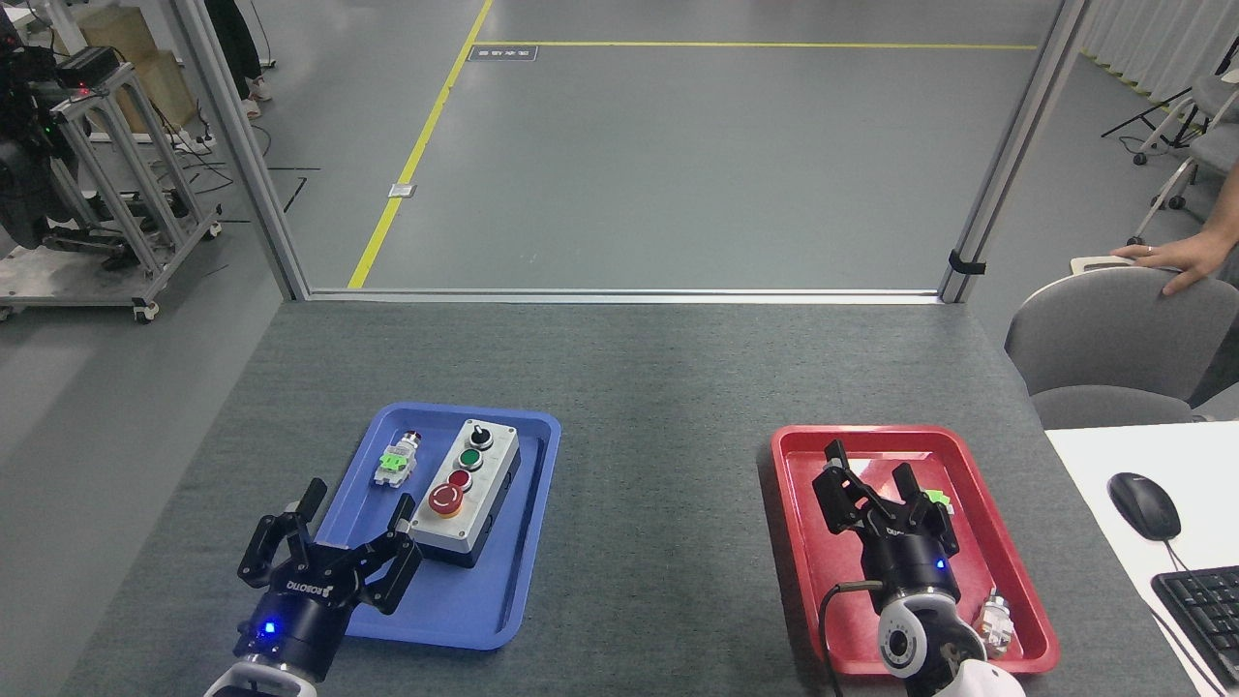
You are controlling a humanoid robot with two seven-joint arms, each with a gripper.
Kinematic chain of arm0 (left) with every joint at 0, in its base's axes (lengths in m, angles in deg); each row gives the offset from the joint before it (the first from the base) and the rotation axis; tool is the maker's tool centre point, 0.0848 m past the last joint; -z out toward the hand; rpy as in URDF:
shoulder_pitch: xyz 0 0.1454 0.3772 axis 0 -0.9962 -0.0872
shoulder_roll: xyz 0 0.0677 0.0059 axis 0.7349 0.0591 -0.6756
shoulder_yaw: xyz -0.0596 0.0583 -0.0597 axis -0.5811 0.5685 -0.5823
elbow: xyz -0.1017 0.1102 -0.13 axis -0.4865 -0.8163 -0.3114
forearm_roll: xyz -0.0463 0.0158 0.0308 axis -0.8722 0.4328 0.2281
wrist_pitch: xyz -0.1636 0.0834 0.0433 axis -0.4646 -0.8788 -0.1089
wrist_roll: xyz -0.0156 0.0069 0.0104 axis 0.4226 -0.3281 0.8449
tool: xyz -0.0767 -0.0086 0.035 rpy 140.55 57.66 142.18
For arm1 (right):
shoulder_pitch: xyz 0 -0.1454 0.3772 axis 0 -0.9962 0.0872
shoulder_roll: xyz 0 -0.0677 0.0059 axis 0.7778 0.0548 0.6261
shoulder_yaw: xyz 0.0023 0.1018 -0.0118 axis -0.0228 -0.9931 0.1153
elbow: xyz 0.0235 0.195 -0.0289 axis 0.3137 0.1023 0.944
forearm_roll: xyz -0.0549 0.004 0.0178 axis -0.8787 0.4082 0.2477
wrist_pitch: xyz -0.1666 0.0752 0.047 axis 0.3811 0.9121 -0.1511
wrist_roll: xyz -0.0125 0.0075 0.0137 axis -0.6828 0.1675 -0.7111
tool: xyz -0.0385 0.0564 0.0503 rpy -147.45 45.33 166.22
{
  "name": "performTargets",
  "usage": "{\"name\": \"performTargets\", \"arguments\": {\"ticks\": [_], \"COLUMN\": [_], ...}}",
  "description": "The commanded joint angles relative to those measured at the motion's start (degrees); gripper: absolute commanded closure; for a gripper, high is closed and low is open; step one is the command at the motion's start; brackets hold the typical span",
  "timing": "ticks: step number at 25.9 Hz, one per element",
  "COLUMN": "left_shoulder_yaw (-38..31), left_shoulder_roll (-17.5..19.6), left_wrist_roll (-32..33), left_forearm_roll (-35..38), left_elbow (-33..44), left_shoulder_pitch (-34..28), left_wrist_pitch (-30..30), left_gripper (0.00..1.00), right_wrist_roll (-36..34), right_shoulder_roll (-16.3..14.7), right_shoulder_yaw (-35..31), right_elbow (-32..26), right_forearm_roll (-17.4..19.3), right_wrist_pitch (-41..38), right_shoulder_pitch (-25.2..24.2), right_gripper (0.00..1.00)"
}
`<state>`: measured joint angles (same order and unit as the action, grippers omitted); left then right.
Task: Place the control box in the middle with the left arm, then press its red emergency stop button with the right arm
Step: 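Move the left gripper forward to the gray control box on the blue tray, then close the left gripper on the near end of the gray control box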
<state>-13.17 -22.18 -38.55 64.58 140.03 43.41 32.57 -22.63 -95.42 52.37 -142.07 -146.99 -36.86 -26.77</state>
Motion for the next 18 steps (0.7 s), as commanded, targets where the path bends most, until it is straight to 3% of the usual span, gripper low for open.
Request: {"name": "performTargets", "arguments": {"ticks": [1, 5, 8, 11, 18], "left_shoulder_yaw": [0.3, 3.1, 9.2, 14.7, 16.0], "left_shoulder_roll": [-0.1, -0.2, -0.7, -2.1, -2.2], "left_wrist_roll": [0.0, 0.0, 0.3, 0.6, 0.7], "left_forearm_roll": [-0.1, 0.2, 1.3, 1.9, 1.8], "left_elbow": [2.8, 3.1, -3.9, -13.8, -21.1], "left_shoulder_pitch": [-2.2, -2.6, 1.1, 7.3, 11.2], "left_wrist_pitch": [1.5, 1.2, -1.3, -7.8, -9.4], "left_gripper": [0.01, 0.01, 0.01, 0.01, 0.01], "right_wrist_roll": [0.2, 0.2, 0.2, 0.2, 0.3], "right_shoulder_roll": [-0.8, -0.9, -0.8, -0.9, -0.9], "right_shoulder_yaw": [0.0, 0.1, 0.1, 0.1, 0.1], "right_elbow": [-0.1, -0.1, -0.2, -0.2, -0.2], "right_forearm_roll": [2.8, 7.1, 7.1, 7.0, 6.8], "right_wrist_pitch": [-0.4, -0.4, -0.4, 0.3, 0.3], "right_shoulder_pitch": [0.2, 0.1, 0.0, 0.0, 0.1], "right_gripper": [0.0, 0.0, 0.0, 0.0, 0.0]}}
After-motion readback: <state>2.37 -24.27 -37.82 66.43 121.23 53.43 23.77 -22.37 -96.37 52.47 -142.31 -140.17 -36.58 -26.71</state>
